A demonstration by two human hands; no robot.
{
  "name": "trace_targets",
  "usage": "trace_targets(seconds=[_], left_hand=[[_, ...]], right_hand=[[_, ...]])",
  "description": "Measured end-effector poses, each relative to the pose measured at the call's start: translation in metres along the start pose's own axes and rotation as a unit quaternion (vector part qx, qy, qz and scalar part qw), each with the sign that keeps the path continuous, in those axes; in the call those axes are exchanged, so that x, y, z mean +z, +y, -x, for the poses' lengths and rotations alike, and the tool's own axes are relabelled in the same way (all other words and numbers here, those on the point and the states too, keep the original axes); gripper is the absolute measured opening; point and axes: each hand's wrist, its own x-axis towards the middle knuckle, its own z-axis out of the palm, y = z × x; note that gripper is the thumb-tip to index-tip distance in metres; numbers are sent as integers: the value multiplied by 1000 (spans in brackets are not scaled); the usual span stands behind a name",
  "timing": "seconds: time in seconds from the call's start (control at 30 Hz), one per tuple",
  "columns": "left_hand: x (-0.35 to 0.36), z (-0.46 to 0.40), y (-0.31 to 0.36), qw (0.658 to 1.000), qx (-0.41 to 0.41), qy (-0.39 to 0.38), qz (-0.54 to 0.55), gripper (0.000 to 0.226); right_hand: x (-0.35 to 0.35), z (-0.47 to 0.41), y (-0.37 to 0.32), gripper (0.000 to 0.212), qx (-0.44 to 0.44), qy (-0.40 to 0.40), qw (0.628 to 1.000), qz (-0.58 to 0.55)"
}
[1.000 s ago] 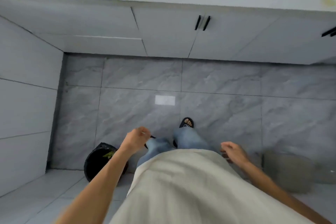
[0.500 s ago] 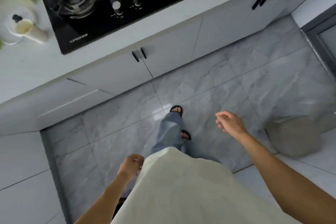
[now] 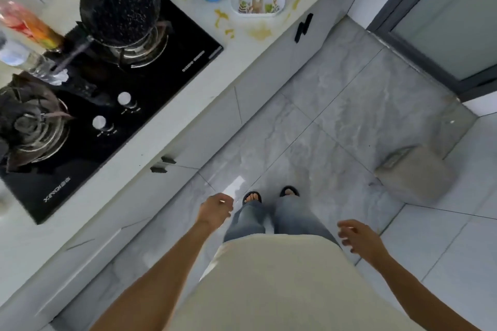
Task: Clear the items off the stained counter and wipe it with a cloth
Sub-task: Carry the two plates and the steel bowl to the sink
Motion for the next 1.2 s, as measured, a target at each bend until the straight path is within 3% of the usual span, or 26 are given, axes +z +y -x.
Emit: trace_targets(seconds=[0.3, 0.6, 0.87, 1.03, 1.2], left_hand=[[15, -69, 135, 999, 41, -13, 1, 13], [32, -88, 171, 999, -27, 7, -38, 18], [34, -94, 185, 991, -104, -2, -82, 20], [19, -115, 232, 986, -71, -27, -151, 19], [4, -148, 307, 997, -61, 10, -49, 20]], right_hand=[[-61, -43, -15, 20, 82, 27, 994, -64], [-171, -136, -164, 19, -31, 4, 998, -51], [-215, -195, -290, 15, -107, -22, 994, -26], [-231, -221, -330, 15, -120, -40, 992, 7], [-253, -235, -340, 19, -83, -31, 995, 35]])
